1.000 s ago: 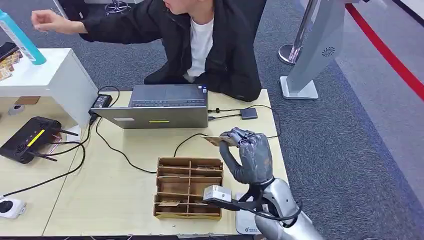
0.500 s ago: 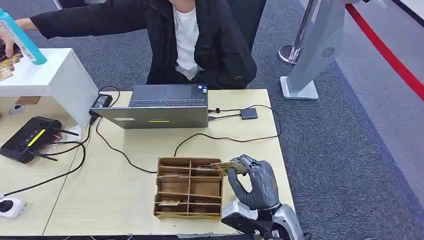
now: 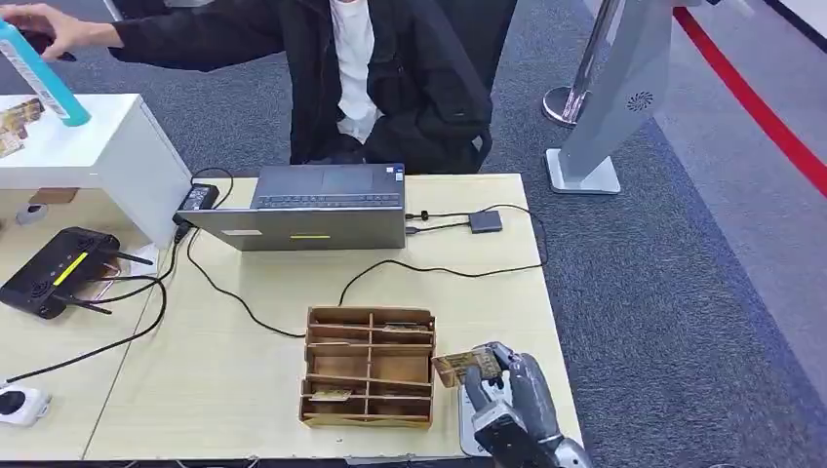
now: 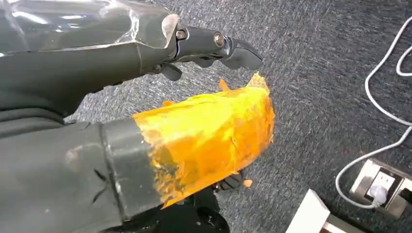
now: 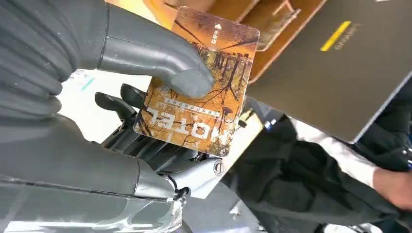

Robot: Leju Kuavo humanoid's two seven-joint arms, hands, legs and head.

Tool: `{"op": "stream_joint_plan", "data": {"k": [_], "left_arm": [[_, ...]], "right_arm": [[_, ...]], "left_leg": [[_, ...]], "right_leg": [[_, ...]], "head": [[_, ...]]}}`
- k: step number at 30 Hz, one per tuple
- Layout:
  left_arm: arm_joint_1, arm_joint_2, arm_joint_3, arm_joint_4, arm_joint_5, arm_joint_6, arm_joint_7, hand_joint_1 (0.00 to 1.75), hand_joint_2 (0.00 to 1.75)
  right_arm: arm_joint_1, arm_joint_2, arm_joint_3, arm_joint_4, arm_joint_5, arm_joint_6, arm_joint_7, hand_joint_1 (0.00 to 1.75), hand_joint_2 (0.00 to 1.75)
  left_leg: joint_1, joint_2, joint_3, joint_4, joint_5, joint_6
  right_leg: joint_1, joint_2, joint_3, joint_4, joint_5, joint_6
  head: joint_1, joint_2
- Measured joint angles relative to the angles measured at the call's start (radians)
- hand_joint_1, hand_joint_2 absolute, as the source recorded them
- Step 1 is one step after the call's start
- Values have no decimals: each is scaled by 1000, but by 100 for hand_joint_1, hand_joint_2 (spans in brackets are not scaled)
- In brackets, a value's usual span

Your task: Pass the card to the sensor for recognition and then transmit it.

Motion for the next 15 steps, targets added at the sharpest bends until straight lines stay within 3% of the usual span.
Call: {"op": "stream_joint_plan", "data": {"k": [15], "left_arm": [[2,-3,36,2,0,22,-1,0,0]], "right_arm": [[32,-36,-5,40,-68,6,47,175,175]], "left_leg": [[0,0,0,0,0,0]], "right_leg": [[0,0,0,0,0,0]], "head": [[0,0]]}}
